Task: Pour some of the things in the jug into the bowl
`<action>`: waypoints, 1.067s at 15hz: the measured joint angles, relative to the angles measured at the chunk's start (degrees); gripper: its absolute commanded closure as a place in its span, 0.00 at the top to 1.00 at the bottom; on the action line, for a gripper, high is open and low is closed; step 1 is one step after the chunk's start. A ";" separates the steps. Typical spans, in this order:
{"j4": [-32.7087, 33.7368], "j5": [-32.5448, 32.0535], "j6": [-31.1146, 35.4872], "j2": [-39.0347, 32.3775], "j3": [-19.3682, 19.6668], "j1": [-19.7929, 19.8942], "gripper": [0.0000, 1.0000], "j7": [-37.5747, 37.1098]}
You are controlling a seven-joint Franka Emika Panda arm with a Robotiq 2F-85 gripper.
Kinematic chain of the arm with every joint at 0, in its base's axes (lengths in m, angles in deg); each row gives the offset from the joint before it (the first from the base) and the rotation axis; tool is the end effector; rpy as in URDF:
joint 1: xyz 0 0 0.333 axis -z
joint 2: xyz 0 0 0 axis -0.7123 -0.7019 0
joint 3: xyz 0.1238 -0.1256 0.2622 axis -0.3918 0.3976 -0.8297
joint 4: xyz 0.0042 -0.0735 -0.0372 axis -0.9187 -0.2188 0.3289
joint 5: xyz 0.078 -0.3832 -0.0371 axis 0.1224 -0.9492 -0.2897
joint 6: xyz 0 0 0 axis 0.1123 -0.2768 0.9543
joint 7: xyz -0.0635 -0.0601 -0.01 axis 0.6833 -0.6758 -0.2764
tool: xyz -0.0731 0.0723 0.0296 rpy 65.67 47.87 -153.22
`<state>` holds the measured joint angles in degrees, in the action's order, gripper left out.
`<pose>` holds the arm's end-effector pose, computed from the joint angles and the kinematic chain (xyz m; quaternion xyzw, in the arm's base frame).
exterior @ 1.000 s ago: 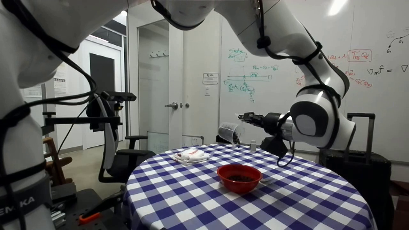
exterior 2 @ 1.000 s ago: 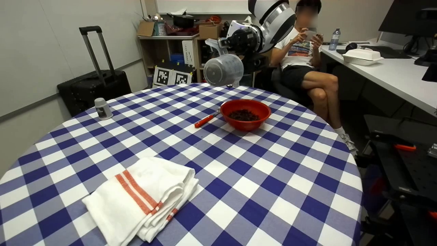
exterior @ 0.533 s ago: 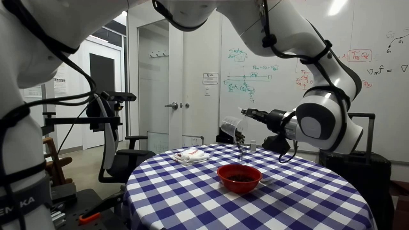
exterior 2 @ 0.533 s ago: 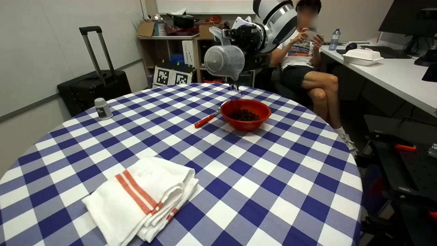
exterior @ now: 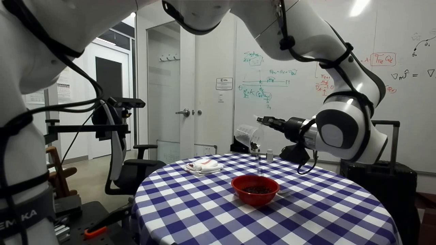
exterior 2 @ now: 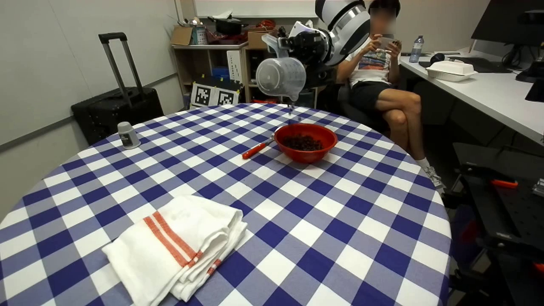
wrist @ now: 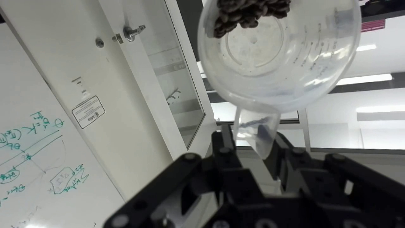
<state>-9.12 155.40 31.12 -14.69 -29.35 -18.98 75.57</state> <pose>0.5991 -0.2190 0.2026 -0.5764 -0.3425 -0.4777 0.5677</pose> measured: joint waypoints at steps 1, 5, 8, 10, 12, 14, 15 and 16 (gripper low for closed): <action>0.01 -0.49 0.21 0.00 0.47 -0.64 0.07 -0.01; 0.02 -4.69 4.84 0.30 2.33 -4.62 0.07 -0.52; 0.02 -8.90 11.21 0.97 3.34 -8.17 0.07 -1.56; 0.00 -11.97 15.85 1.65 3.59 -10.13 0.07 -2.68; -0.08 -15.29 20.71 2.60 3.63 -11.78 0.07 -4.32; -0.27 -18.76 25.62 3.71 3.63 -13.35 0.07 -6.44; -0.47 -20.22 28.06 4.37 3.56 -14.15 0.07 -7.87; -0.87 -21.48 30.65 5.21 3.43 -14.99 0.07 -9.54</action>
<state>-9.99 133.92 61.77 -9.47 -25.92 -33.97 66.03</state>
